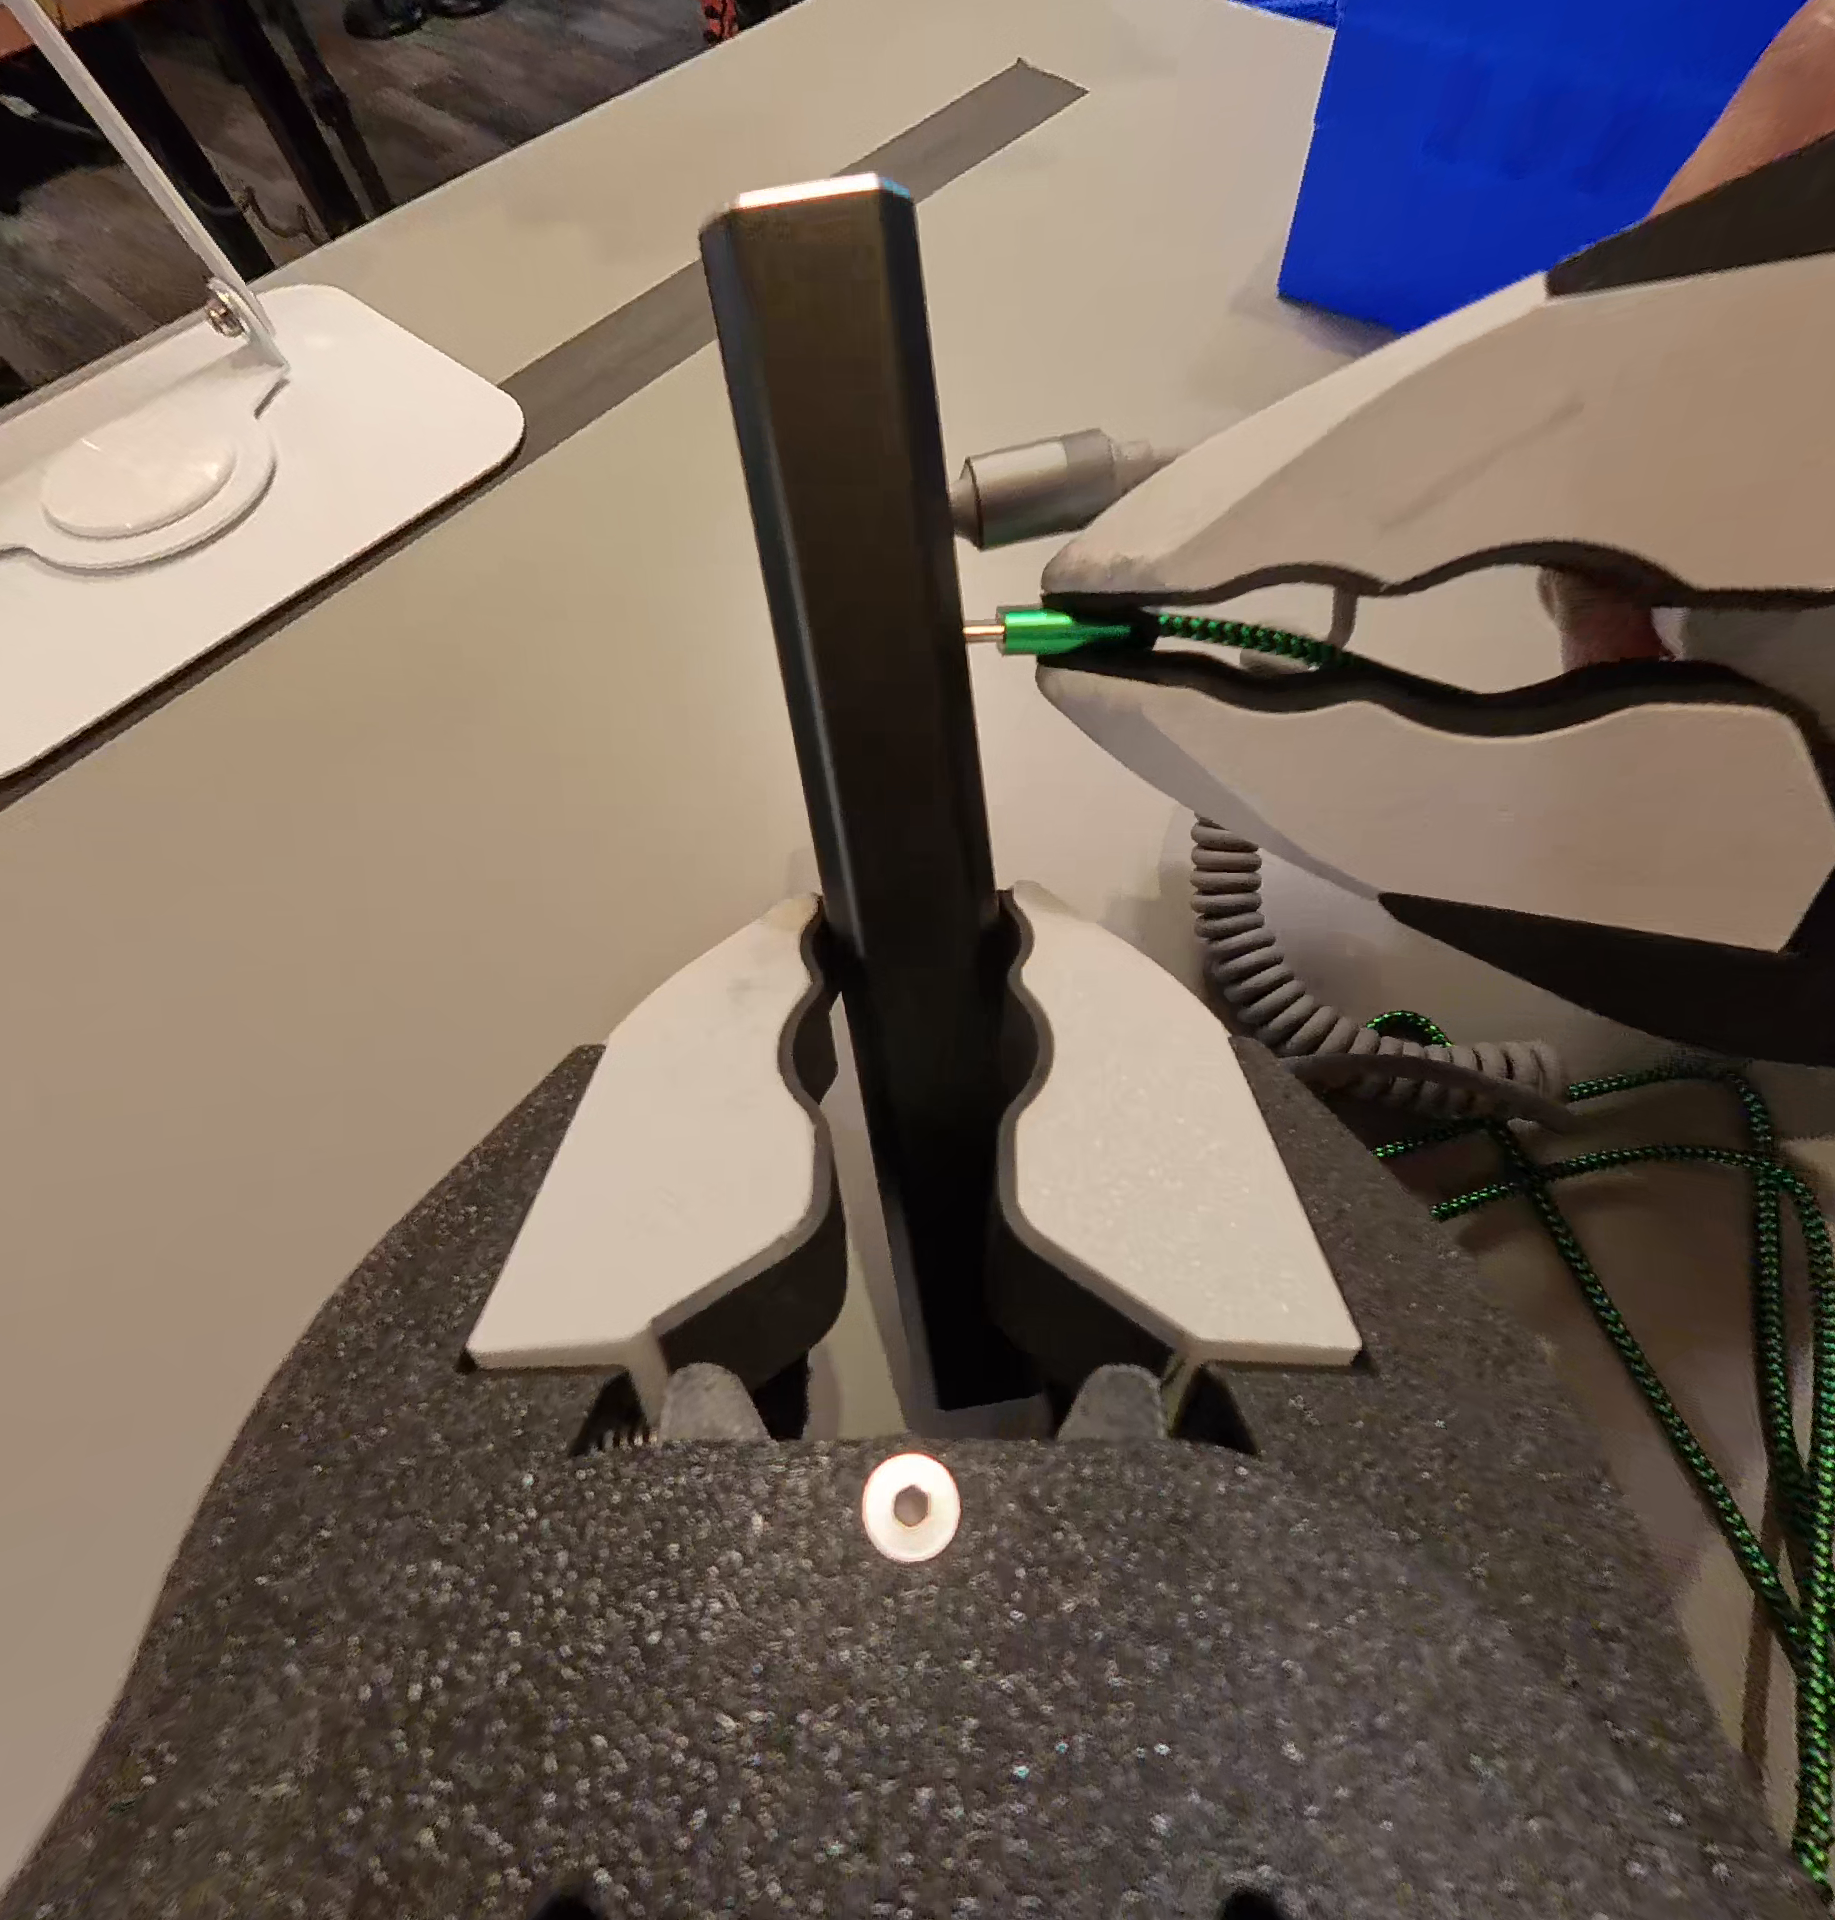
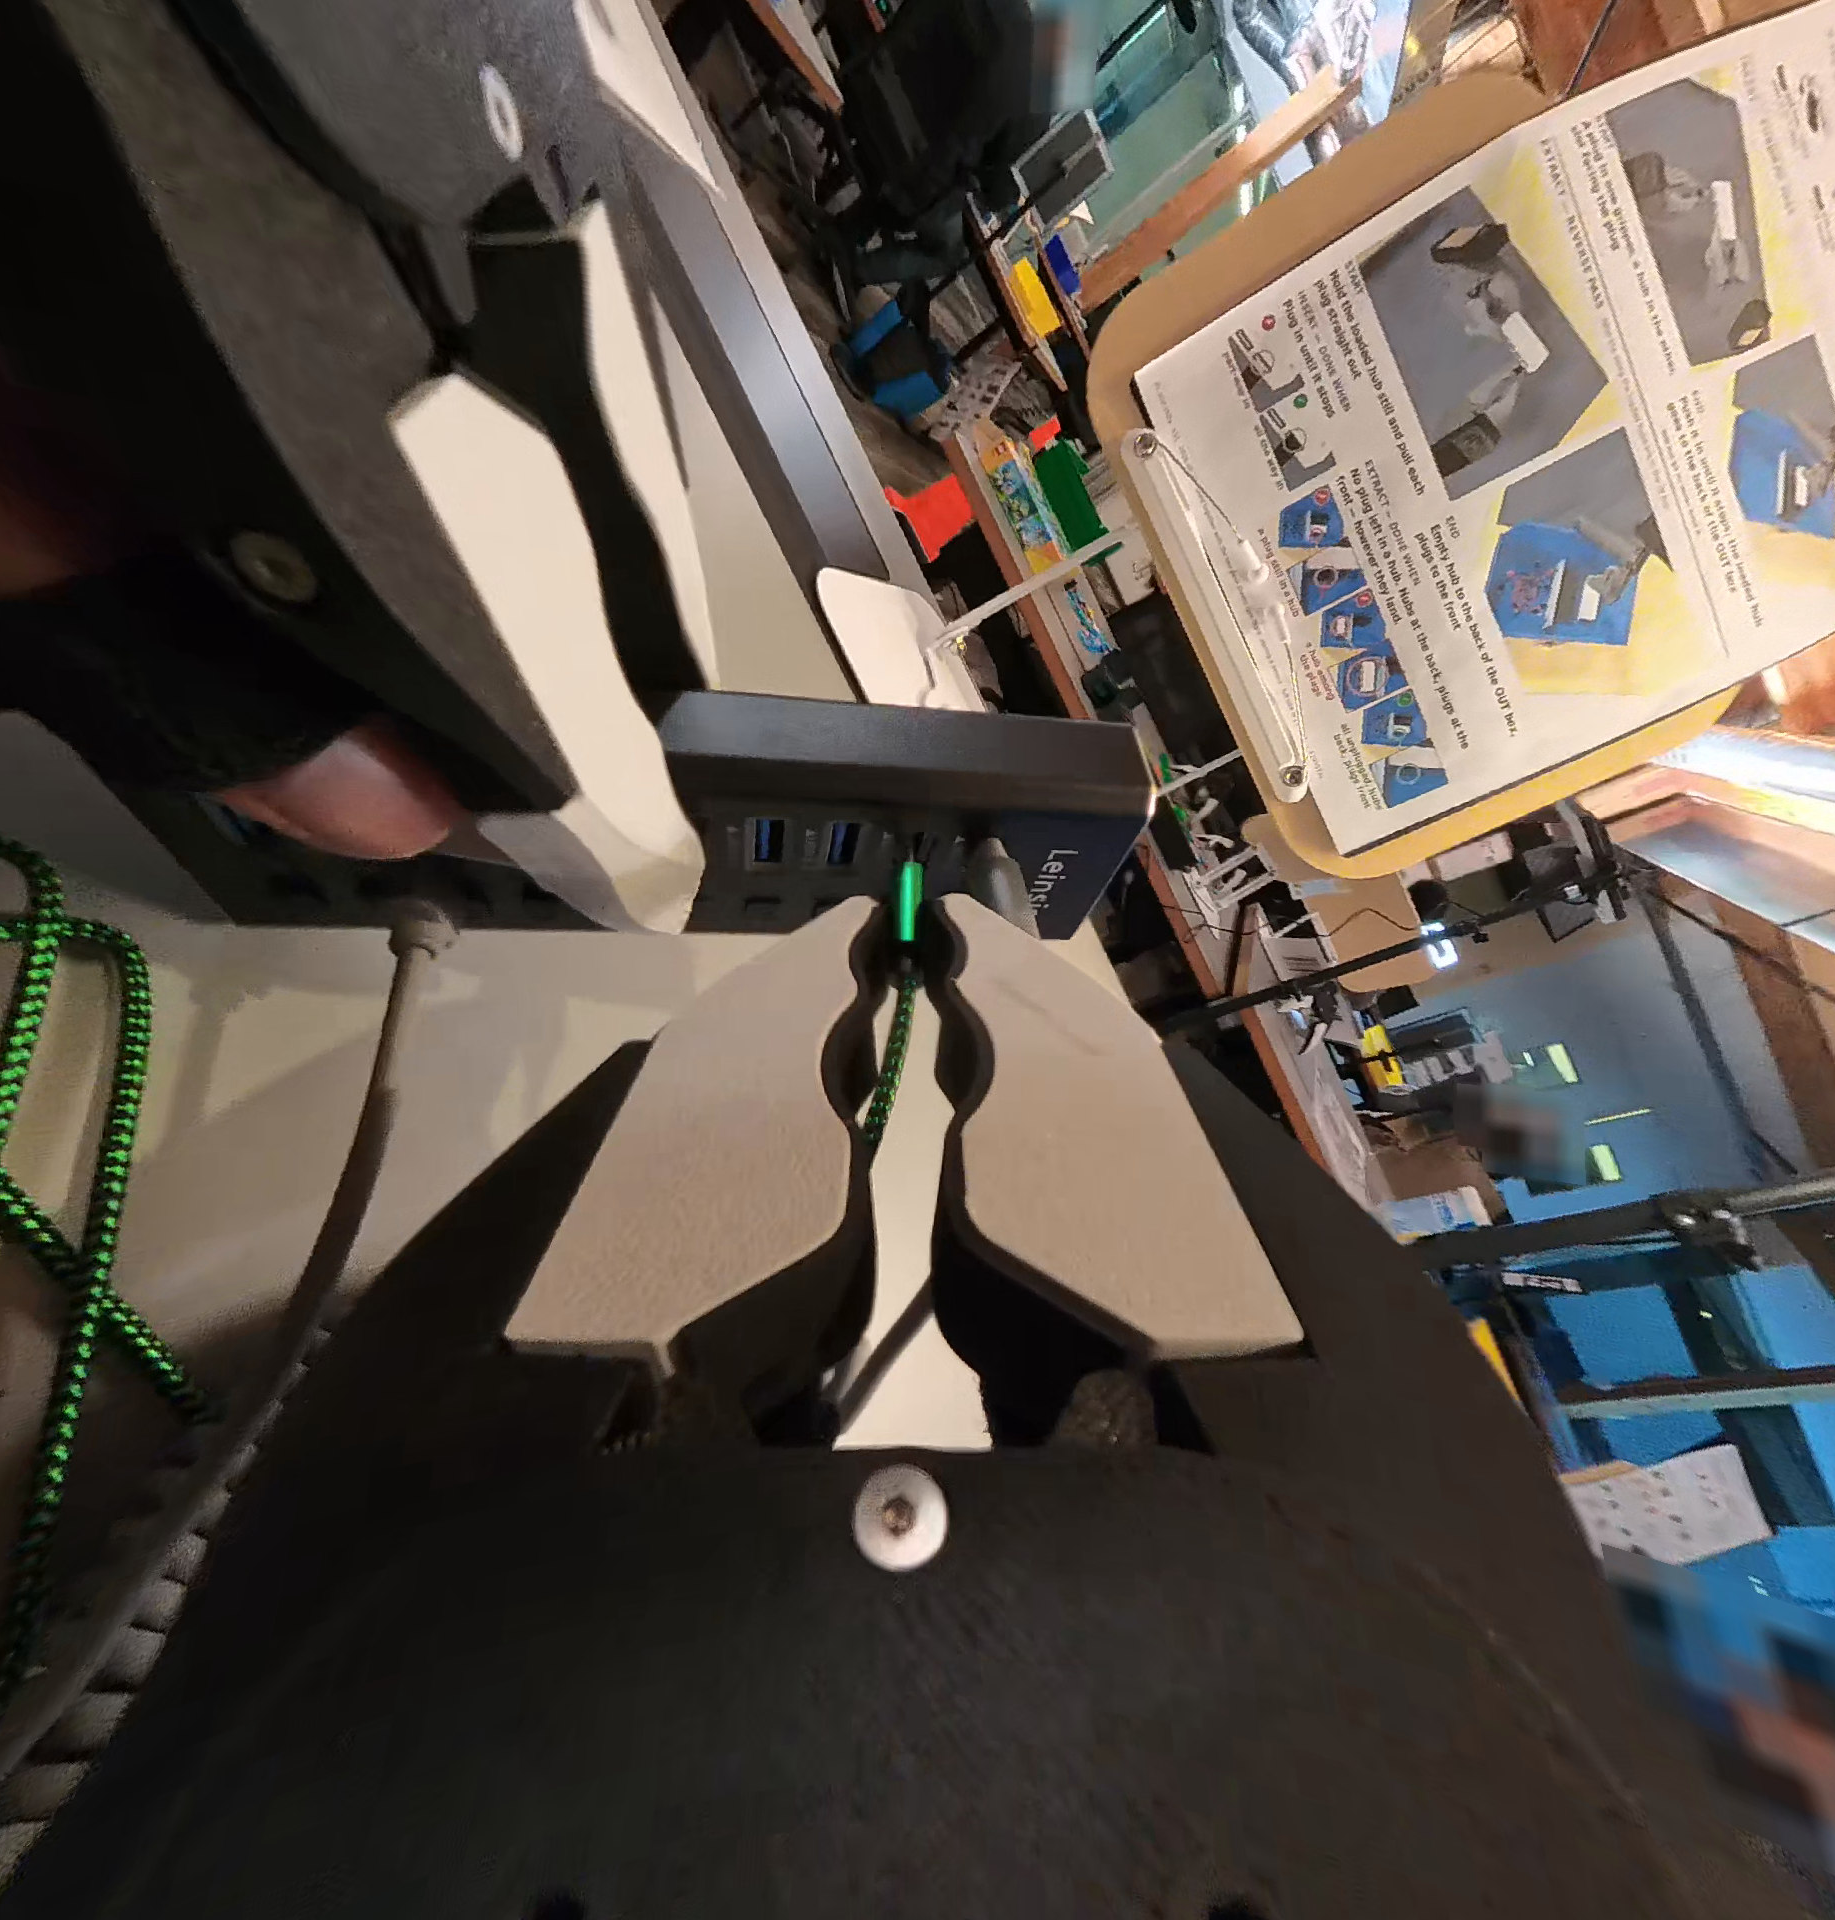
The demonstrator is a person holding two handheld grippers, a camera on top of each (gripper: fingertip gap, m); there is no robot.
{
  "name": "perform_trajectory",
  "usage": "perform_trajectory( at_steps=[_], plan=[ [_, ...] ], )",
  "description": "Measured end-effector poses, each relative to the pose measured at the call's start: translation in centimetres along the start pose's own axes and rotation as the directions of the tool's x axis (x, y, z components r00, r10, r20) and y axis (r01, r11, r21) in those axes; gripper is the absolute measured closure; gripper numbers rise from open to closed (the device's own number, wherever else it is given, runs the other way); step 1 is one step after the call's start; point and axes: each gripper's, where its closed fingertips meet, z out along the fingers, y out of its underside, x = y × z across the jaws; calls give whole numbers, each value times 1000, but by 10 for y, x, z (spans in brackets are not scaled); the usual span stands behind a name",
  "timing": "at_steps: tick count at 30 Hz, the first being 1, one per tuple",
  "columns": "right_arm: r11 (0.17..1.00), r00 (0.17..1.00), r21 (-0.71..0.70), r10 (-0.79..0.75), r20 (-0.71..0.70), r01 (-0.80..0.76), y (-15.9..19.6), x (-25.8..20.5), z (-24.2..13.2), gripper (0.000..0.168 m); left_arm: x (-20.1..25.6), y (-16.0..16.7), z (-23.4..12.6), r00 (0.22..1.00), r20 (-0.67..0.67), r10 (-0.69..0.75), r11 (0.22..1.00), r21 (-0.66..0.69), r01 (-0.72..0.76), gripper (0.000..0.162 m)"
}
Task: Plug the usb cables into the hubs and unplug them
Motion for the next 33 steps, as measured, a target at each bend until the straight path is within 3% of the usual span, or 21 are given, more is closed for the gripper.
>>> perform_trajectory(
  at_steps=[12, 24, 33],
  plan=[
    [993, 993, -2, 116, 2, -116, -1, 3, -1, 163, -4, -4, 1, 991, 97, 92, 994, 46, -96, 134],
    [999, 997, 27, -21, -72, 23, -6, 6, -2, 163, 5, -6, 1, 1000, 1, 2, 996, 90, -2, 133],
    [986, 973, 25, -156, -168, 163, -9, 7, -4, 161, 10, -6, 2, 1000, -8, 12, 996, 85, -12, 134]
  ],
)
